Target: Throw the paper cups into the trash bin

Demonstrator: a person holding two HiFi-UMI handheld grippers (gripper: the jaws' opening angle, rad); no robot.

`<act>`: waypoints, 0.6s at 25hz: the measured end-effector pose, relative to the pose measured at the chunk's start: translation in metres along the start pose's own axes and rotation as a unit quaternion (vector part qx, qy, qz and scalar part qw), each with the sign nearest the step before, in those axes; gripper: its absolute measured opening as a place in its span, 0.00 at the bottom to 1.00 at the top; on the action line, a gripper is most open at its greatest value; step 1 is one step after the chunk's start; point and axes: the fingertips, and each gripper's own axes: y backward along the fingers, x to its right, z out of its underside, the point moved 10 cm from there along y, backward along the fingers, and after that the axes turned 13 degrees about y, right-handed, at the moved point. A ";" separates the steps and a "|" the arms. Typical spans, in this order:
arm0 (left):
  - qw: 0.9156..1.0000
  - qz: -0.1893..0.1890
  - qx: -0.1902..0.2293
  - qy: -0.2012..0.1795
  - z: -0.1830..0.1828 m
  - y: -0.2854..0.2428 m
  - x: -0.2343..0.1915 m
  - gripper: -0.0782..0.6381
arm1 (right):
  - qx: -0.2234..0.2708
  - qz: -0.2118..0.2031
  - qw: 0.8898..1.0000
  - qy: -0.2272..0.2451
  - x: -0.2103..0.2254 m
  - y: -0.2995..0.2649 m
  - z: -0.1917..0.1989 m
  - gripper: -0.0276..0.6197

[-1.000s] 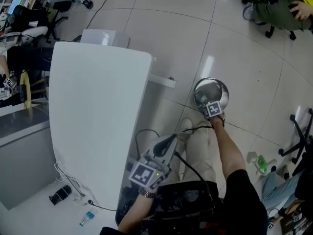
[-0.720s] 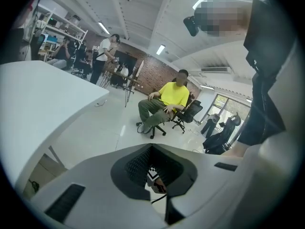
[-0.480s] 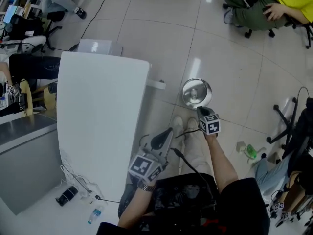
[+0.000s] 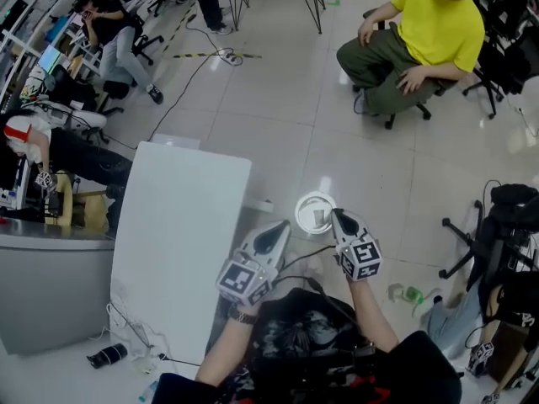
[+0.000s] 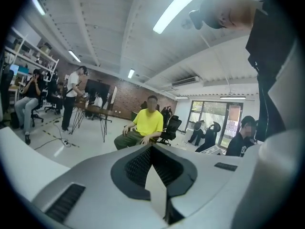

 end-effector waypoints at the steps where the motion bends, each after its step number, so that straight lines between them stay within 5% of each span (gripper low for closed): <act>1: 1.000 0.006 0.009 -0.012 -0.007 0.002 0.009 0.12 | 0.020 0.004 1.000 0.006 0.001 0.012 -0.016 0.05; 6: 0.998 0.016 0.041 -0.045 -0.026 0.010 0.037 0.12 | 0.090 0.020 0.995 0.024 0.004 0.053 -0.066 0.05; 15: 0.996 -0.011 0.056 -0.075 -0.039 0.018 0.049 0.12 | 0.122 0.012 0.992 0.017 0.003 0.077 -0.077 0.05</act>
